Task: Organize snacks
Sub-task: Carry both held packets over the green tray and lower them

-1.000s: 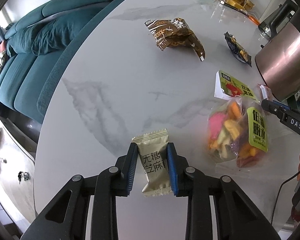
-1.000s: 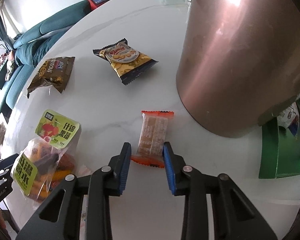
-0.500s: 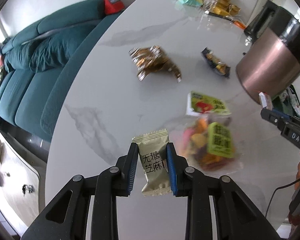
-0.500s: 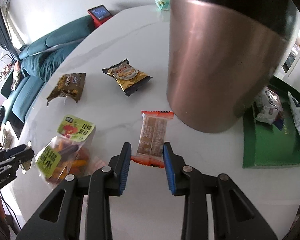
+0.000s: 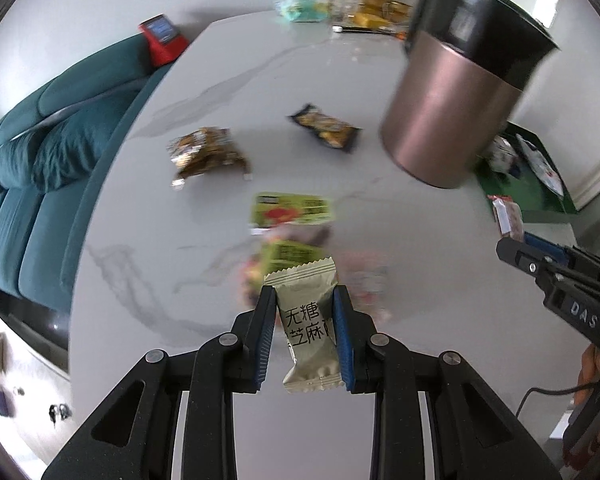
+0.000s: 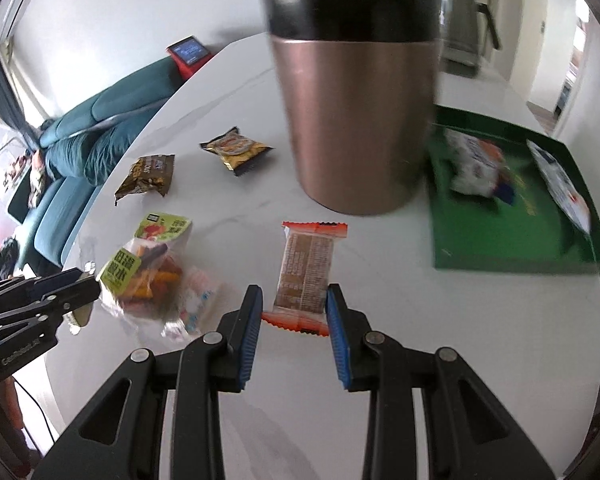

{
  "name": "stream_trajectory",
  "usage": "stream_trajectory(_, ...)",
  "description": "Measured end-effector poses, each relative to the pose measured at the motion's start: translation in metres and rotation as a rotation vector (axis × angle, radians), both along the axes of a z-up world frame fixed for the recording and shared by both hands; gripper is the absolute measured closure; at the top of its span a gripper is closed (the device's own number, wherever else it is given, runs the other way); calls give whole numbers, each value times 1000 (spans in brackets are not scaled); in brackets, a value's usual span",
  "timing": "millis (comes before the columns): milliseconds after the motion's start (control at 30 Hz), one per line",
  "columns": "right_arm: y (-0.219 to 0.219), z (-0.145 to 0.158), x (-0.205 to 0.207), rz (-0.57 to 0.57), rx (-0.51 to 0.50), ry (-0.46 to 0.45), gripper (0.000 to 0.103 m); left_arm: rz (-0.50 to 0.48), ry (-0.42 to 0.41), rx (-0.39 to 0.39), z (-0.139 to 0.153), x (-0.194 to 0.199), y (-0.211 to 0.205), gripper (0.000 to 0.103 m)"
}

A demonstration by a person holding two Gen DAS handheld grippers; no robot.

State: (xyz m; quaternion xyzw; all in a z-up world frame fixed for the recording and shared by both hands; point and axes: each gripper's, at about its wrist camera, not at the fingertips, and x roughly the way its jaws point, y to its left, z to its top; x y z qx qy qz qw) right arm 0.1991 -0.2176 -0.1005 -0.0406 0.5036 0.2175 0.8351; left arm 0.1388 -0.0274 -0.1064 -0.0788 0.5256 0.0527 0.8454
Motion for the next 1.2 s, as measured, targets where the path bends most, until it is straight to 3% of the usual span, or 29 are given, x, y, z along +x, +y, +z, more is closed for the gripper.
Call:
stream_trajectory(300, -93, 18, -12, -109, -16, -14, 103, -131, -8, -27, 7, 28, -92, 79)
stream_trajectory(600, -188, 33, 5, -181, -29, -27, 103, -225, -29, -54, 13, 64, -194, 79)
stream_trajectory(933, -252, 41, 54, -137, -45, -51, 103, -212, -78, -62, 20, 124, -277, 79)
stream_trajectory(1200, -270, 47, 107, -105, -35, -70, 103, -195, -83, -47, 19, 173, -300, 79)
